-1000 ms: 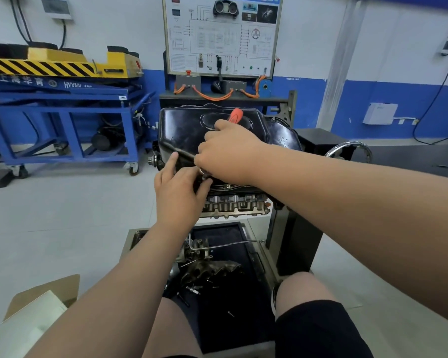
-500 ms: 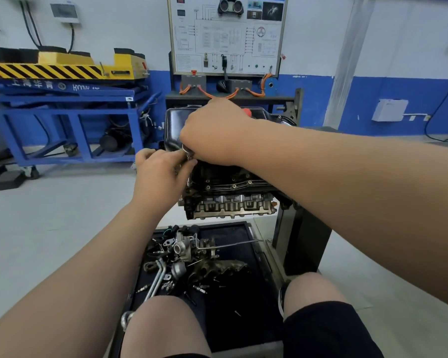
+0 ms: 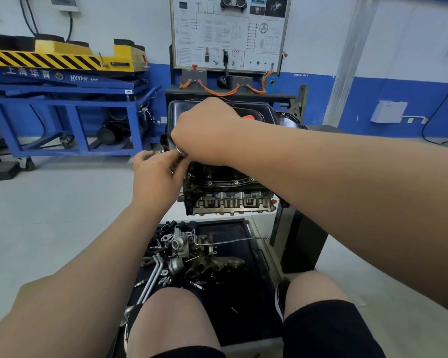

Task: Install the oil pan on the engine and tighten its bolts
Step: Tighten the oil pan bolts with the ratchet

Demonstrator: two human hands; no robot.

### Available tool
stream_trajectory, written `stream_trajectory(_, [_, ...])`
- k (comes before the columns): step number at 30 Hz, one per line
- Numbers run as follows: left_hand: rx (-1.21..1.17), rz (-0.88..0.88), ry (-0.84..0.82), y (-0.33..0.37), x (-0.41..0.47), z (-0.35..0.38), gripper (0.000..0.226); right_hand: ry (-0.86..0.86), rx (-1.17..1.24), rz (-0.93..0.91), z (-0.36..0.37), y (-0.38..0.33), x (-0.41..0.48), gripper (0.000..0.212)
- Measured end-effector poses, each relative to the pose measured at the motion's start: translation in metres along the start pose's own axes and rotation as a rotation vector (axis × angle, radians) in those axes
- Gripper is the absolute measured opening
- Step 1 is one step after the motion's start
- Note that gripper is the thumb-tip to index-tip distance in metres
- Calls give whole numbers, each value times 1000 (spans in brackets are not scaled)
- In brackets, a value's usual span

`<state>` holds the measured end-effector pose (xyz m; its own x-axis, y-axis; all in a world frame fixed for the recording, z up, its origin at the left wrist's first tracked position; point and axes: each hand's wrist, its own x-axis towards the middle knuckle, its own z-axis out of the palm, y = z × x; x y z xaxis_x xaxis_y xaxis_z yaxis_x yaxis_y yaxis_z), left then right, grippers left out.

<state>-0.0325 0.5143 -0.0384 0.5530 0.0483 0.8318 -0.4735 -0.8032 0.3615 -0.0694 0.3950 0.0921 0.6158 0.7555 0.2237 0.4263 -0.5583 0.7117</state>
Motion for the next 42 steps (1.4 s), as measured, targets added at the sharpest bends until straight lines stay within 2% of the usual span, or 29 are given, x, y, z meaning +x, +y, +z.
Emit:
stream_trajectory(5, [-27,0,32,2,3,-2,19,37,-5,0,-2,1,5,34])
stream_trajectory(9, [-77,-16,38,5,5,-1,28,56,-17,-2,-5,2,6,33])
stream_trajectory(12, [-65,-24,52,7,2,0,27,45,-31,-7,-4,1,4,33])
stream_trajectory(20, [-50,-9,5,6,5,-1,27,47,-21,37,-1,2,2,35])
stream_trajectory(24, [58,42,-64,8,2,-1,25,-32,63,174,3,-7,0,14])
stream_trajectory(28, [34,42,-28,21,0,-3,55,-122,275,385,12,-15,-4,8])
stream_trajectory(30, [-8,4,5,27,-1,-2,56,-145,340,436,14,-17,-4,9])
stream_trajectory(33, [-24,-23,-36,23,4,-1,38,-161,292,358,7,-12,-6,14])
stream_trajectory(34, [-9,-18,-63,20,5,0,29,-133,218,271,6,-8,-6,17])
stream_trajectory(37, [-2,11,-76,16,5,3,26,-1,-23,7,6,2,-6,14])
stream_trajectory(38, [-24,-26,-66,17,5,3,25,5,-22,8,7,3,-6,15])
stream_trajectory(40, [-50,-159,-48,20,8,4,18,-30,106,124,11,-2,-6,20])
stream_trajectory(42, [-13,-270,-57,24,9,7,28,-49,254,289,17,-15,-5,30])
